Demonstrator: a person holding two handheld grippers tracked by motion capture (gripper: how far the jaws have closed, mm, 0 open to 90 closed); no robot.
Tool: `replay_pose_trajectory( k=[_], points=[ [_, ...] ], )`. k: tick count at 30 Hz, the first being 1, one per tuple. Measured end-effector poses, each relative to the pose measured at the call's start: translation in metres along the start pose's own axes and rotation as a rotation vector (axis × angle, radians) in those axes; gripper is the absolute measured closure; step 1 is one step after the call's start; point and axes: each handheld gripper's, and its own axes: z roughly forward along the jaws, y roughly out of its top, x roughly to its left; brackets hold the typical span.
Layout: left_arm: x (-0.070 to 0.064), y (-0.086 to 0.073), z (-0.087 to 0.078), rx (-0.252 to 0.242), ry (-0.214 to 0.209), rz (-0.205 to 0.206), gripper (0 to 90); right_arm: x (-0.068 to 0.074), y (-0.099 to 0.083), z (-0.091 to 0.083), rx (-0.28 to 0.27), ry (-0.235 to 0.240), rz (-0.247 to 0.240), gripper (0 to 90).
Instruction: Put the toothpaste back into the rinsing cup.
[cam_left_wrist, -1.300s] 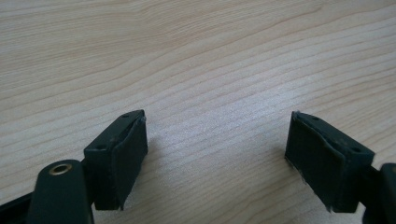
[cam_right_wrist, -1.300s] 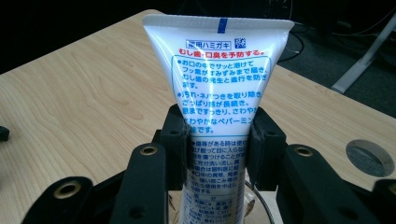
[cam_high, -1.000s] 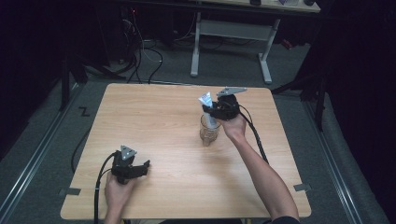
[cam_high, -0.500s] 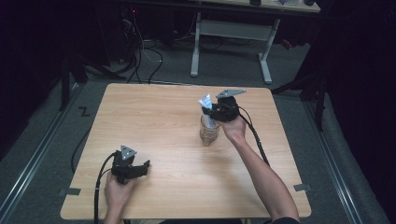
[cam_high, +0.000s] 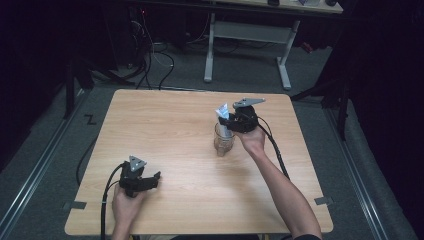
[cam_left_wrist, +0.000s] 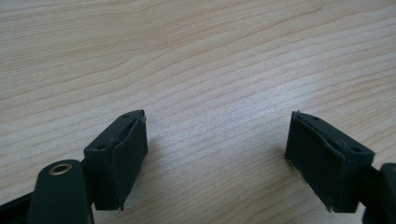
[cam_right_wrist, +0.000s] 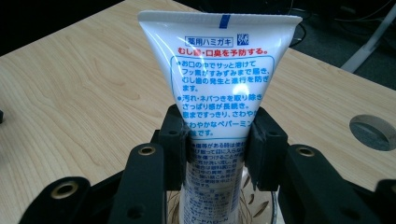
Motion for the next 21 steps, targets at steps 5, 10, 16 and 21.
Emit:
replay_pose_trajectory(
  k=[5, 10, 16, 21],
  points=[
    [-0.0001, 0.0, 0.0001, -0.001, 0.001, 0.0, 21.0, 0.0007, -0.0002, -0.0002, 0.002, 0.003, -0.006, 63.5],
    [-0.0001, 0.0, 0.0001, -0.001, 0.001, 0.0, 21.0, 0.0015, -0.002, 0.0004, 0.011, 0.007, -0.008, 63.4],
    [0.0, 0.0, 0.0001, -0.001, 0.001, 0.0, 21.0, 0.001, -0.0027, -0.0006, 0.017, 0.004, -0.014, 63.4],
    [-0.0001, 0.0, 0.0001, -0.001, 0.001, 0.0, 21.0, 0.0003, -0.004, -0.002, 0.023, 0.0, -0.014, 63.3]
  ],
)
